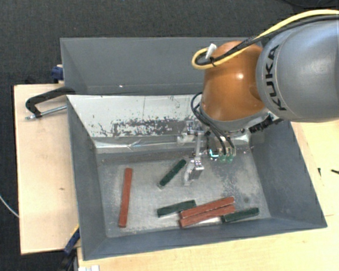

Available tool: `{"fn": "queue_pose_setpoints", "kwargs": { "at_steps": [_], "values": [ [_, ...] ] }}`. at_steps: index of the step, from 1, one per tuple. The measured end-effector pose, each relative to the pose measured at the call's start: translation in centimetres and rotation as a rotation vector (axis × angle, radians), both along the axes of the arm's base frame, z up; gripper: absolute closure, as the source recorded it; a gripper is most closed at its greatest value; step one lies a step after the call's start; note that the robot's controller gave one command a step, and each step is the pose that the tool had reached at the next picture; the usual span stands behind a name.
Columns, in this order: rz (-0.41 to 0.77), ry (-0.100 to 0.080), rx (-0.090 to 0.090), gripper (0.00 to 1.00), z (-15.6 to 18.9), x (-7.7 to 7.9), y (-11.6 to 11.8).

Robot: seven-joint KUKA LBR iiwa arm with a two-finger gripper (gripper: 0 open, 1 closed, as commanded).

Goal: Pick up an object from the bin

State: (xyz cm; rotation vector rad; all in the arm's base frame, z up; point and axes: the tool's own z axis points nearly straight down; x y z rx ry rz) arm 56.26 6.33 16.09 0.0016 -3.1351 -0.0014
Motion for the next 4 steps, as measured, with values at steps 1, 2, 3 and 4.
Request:
{"fn": "queue_pose_setpoints", "kwargs": {
  "at_steps": [1,2,3,4],
  "values": [
    [-0.001,-0.008,0.0,0.0,0.4,0.2,0.0],
    [-0.066,0.001,0.002,1.0,-7.3,4.0,-1.1],
    [-0.067,-0.007,0.004,1.0,-7.3,4.1,-1.0],
    [-0.068,-0.022,0.004,1.0,-7.1,3.7,-0.8]
  ]
}}
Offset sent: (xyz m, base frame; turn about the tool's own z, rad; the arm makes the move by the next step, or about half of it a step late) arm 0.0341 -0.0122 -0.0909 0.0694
